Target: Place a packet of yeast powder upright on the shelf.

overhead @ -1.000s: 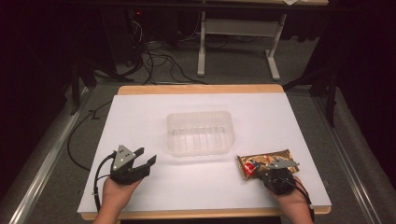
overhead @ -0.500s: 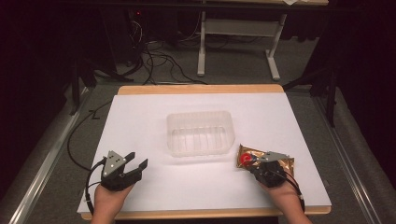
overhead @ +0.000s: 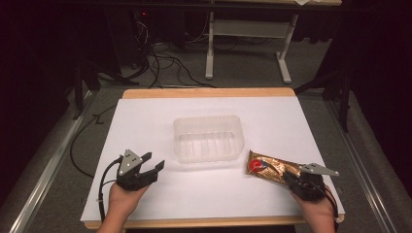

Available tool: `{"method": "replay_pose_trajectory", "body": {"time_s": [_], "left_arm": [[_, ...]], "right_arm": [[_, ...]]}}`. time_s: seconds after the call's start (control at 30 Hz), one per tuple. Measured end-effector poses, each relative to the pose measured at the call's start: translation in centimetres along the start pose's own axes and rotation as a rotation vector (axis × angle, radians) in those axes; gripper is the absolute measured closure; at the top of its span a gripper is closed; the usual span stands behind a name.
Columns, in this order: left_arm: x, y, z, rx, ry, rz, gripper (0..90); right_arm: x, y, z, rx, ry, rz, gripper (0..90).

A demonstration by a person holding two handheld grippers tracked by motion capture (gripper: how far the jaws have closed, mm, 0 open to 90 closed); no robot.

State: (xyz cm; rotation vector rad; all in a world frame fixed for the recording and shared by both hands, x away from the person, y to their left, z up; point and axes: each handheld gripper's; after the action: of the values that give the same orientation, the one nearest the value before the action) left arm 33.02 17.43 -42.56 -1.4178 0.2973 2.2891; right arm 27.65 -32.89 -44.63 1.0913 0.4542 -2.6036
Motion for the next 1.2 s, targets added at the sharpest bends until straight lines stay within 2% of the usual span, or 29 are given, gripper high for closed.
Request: {"method": "replay_pose_trajectory", "body": {"time_s": [0.03, 0.07, 0.13, 0.2, 0.23, 0.27, 0.33, 0.4, 0.5, 0.53, 0.57, 0.6, 0.67, 0.7, 0.83, 0.9, 0.97, 1.1, 1.2], "left_arm": [[-0.1, 0.1, -0.2, 0.0, 0.001, -0.009, 43.2], [-0.2, 0.3, -0.4, 0.011, 0.002, -0.008, 43.3], [-0.4, 0.5, -0.6, 0.017, 0.003, -0.012, 43.3], [-0.5, 0.7, -0.8, 0.023, 0.003, -0.016, 43.3], [-0.5, 0.8, -0.9, 0.025, 0.004, -0.016, 43.3], [-0.5, 0.8, -0.9, 0.025, 0.004, -0.016, 43.2], [-0.6, 0.8, -0.9, 0.027, 0.004, -0.018, 43.3], [-0.6, 0.9, -0.9, 0.029, 0.004, -0.02, 43.2], [-0.6, 0.9, -1.0, 0.028, 0.003, -0.021, 43.3], [-0.6, 0.9, -1.0, 0.028, 0.003, -0.021, 43.3], [-0.6, 0.9, -1.0, 0.026, 0.003, -0.023, 43.2], [-0.6, 0.9, -1.0, 0.026, 0.003, -0.023, 43.3], [-0.6, 0.9, -1.0, 0.024, 0.002, -0.026, 43.2], [-0.6, 0.9, -1.0, 0.023, 0.001, -0.026, 43.3], [-0.4, 0.8, -0.8, 0.016, -0.002, -0.032, 43.2], [-0.4, 0.8, -0.8, 0.014, -0.004, -0.031, 43.3], [-0.2, 0.7, -0.6, 0.009, -0.006, -0.032, 43.2], [0.0, 0.4, -0.2, -0.004, -0.007, -0.024, 43.3], [0.1, 0.3, -0.1, -0.008, -0.006, -0.021, 43.3]], "right_arm": [[0.1, 0.2, 0.2, 0.01, 0.011, -0.01, 80.3], [0.5, 0.8, 1.0, 0.049, 0.032, -0.047, 77.4], [0.7, 0.9, 1.1, 0.06, 0.039, -0.061, 75.8], [1.0, 1.3, 1.4, 0.095, 0.045, -0.097, 70.8], [1.2, 1.7, 1.7, 0.129, 0.054, -0.126, 66.3], [1.2, 1.7, 1.7, 0.129, 0.054, -0.126, 66.3], [1.5, 2.4, 2.1, 0.164, 0.064, -0.181, 61.6], [1.8, 3.0, 2.1, 0.152, 0.053, -0.224, 57.9], [2.3, 3.6, 1.6, 0.099, 0.01, -0.274, 55.1], [2.3, 3.6, 1.5, 0.095, 0.006, -0.279, 56.5], [2.3, 3.7, 1.5, 0.085, -0.004, -0.284, 65.4], [2.3, 3.7, 1.4, 0.08, -0.011, -0.278, 69.9], [2.2, 3.8, 1.5, 0.07, -0.008, -0.265, 87.0], [2.0, 3.8, 1.6, 0.081, -0.002, -0.253, 90.0], [1.1, 4.0, 0.9, 0.116, 0.005, -0.195, 90.0], [0.8, 4.2, 0.7, 0.114, 0.008, -0.189, 90.0], [-0.1, 4.6, -0.2, 0.113, 0.011, -0.17, 90.0], [-0.6, 4.8, -1.0, 0.111, 0.03, -0.181, 88.2], [-0.4, 4.9, -0.5, 0.078, 0.078, -0.219, 73.9]]}}
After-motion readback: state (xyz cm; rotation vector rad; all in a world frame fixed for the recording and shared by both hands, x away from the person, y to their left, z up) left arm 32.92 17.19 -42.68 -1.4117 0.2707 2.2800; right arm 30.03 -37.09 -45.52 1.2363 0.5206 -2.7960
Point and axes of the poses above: each handheld gripper's, and its own axes: z roughly backward along the jaws, x roughly out of its underside, y roughly to its right, and after that the axes turned 10 degrees about -x, right-handed
